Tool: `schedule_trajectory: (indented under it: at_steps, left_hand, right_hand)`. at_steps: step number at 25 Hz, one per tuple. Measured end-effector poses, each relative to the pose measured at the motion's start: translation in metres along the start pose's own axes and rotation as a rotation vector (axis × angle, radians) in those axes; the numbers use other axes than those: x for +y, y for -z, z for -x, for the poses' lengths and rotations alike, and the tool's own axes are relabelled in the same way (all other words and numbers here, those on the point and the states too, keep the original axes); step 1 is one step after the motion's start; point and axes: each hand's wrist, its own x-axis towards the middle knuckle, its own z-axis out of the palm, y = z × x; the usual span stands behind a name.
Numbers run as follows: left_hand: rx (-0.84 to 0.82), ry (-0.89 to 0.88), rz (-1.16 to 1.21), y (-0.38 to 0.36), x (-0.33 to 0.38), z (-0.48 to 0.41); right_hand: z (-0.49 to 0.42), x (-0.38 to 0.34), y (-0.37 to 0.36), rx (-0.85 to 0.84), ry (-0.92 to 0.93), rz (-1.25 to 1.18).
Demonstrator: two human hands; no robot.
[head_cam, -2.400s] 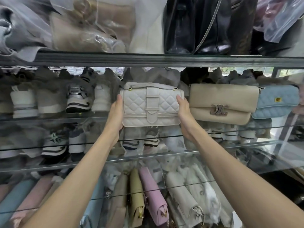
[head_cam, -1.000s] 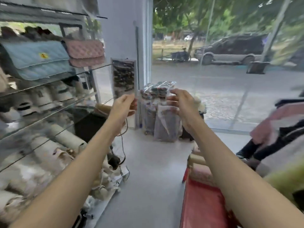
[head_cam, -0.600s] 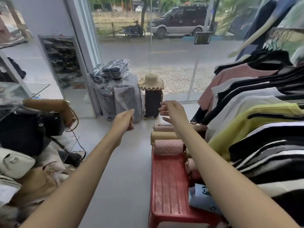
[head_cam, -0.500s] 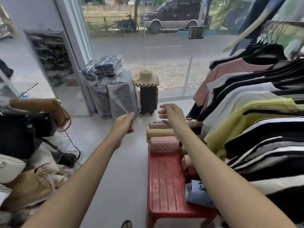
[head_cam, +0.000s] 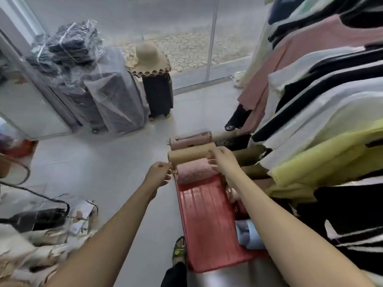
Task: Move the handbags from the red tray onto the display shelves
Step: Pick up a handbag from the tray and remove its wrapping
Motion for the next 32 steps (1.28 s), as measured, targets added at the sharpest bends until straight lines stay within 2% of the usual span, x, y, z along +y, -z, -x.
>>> schedule_trajectory:
  at_steps: [10, 17, 24, 32]
  left_hand:
    - [-0.11, 0.242, -0.094, -0.033, -0.047, -0.127]
    - [-0.052, 0.31, -0.2, -0.059, -0.082, -0.17]
    - [0.04, 0.289, -0.37, -0.066, -0.086, -0.187]
    - [0.063, 0.267, -0.325, -0.066, -0.097, -0.194]
  right_hand:
    - [-0.117, 0.062, -0.005, 0.137, -0.273, 0.141]
    - [-0.162, 0.077, -0.016, 0.063, -0.366, 0.301]
    - [-0.188, 0.096, -0.019, 0.047, -0.413, 0.331]
    - [-0.202, 0.111, -0.033, 0.124, -0.416, 0.338]
